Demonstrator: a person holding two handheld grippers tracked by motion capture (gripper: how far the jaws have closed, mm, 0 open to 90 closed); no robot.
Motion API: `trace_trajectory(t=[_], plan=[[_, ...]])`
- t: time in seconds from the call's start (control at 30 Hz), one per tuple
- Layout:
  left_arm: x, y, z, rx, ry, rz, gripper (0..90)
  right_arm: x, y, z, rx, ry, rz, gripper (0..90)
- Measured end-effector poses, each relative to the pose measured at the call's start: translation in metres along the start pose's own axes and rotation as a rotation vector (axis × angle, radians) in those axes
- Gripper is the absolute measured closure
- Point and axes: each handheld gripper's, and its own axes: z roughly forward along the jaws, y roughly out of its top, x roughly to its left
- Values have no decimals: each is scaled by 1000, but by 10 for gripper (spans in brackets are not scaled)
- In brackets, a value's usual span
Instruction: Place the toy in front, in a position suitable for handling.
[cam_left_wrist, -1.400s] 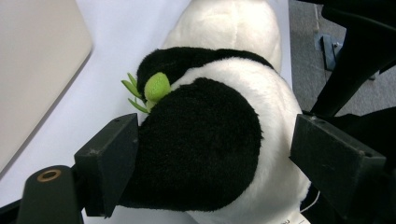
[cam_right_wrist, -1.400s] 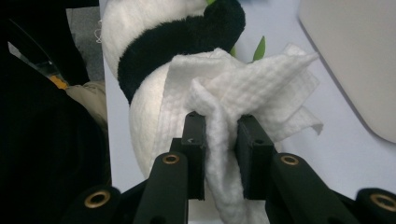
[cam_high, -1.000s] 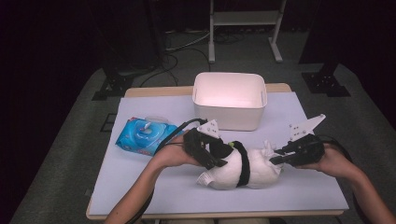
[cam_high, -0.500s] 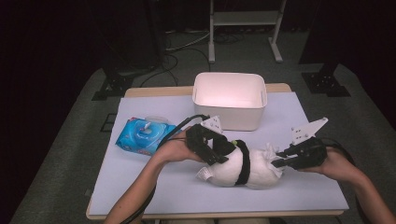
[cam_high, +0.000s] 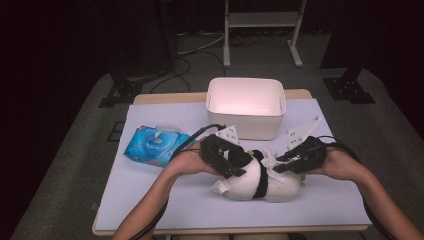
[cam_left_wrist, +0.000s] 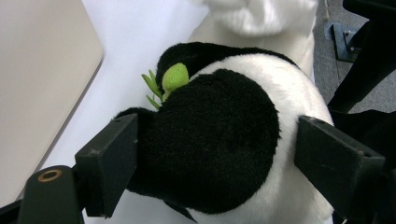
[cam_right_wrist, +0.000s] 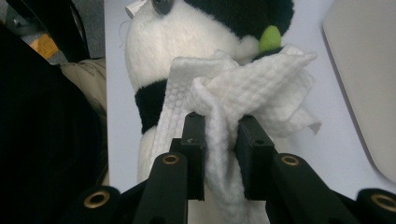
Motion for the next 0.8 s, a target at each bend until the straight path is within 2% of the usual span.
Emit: trace_trajectory(t=[0.1, 0.23, 0.47, 0.63, 0.7, 0.8], plan=[[1, -2, -2, -15, -2, -16, 159, -1, 3, 4, 13, -5, -12, 740], [0, -5, -8, -43, -2, -16, 158, -5, -9, 2, 2, -8, 29, 742], [-3, -4, -11, -60, -14, -32, 157, -7, -18, -2, -11, -13, 48, 742], [-6, -5, -12, -50, -20, -26, 157, -5, -21, -3, -20, -6, 61, 742], [-8, -6, -10, -22, -18, -16, 129, -5, -24, -4, -19, -10, 67, 742], [-8, -8, -8, -23, -30, -28, 127, -7, -30, -7, -30, -18, 80, 742]])
